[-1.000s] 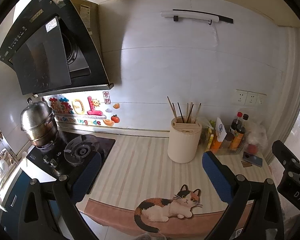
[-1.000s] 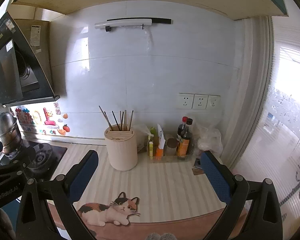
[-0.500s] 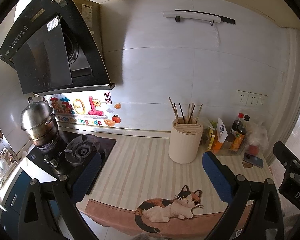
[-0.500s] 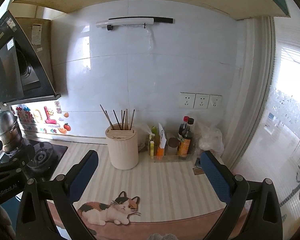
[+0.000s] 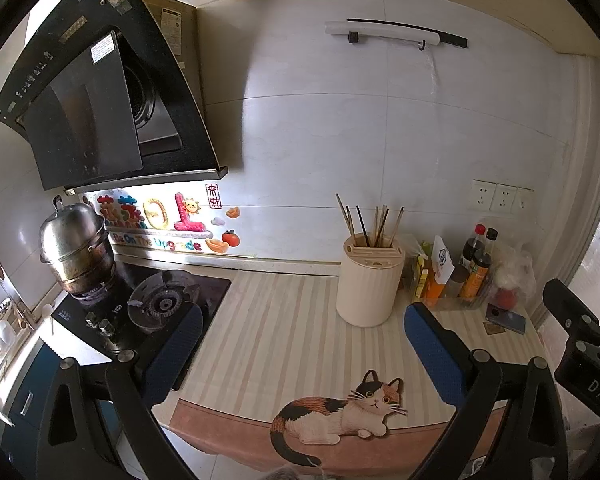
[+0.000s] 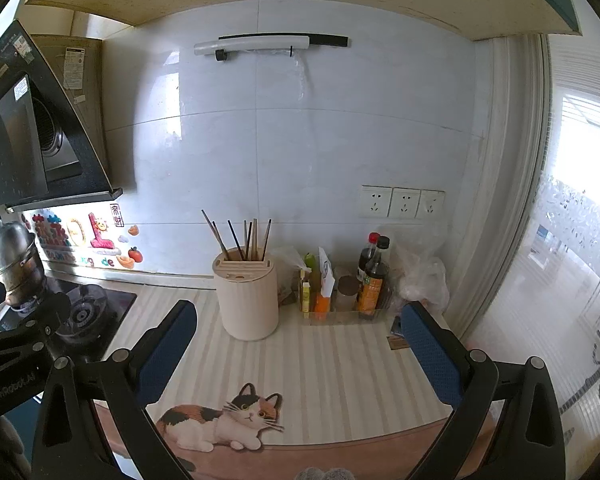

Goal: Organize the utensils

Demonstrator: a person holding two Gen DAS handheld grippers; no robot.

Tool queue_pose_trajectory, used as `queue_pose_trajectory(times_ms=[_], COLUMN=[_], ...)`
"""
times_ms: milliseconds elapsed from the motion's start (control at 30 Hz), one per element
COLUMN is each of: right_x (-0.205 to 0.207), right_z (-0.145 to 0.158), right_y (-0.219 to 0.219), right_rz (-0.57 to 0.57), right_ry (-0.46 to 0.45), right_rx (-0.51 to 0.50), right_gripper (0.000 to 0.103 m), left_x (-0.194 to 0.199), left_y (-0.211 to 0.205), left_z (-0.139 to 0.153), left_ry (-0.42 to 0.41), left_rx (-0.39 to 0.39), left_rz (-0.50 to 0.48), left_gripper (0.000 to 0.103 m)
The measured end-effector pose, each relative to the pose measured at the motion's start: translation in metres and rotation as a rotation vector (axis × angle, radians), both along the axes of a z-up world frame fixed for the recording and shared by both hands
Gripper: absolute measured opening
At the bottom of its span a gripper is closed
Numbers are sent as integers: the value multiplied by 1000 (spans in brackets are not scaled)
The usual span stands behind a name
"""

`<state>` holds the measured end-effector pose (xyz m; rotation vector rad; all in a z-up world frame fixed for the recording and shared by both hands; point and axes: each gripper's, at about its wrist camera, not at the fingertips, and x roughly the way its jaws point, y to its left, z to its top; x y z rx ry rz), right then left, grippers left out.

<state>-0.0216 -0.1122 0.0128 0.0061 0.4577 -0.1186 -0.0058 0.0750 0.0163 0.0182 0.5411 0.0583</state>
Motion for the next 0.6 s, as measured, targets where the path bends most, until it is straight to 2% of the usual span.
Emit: queue_pose_trajectory(times_ms=[600], right_x=[9], right_z=[2], right_y=[4], right_rz=[6], right_ry=[2], right_rx=[-4], right_gripper=[103], left_x=[9], left_y=[1], left_z=[-1], left_ry=[-3], left_rx=[-4], left_rz=[-5], left_gripper=[103])
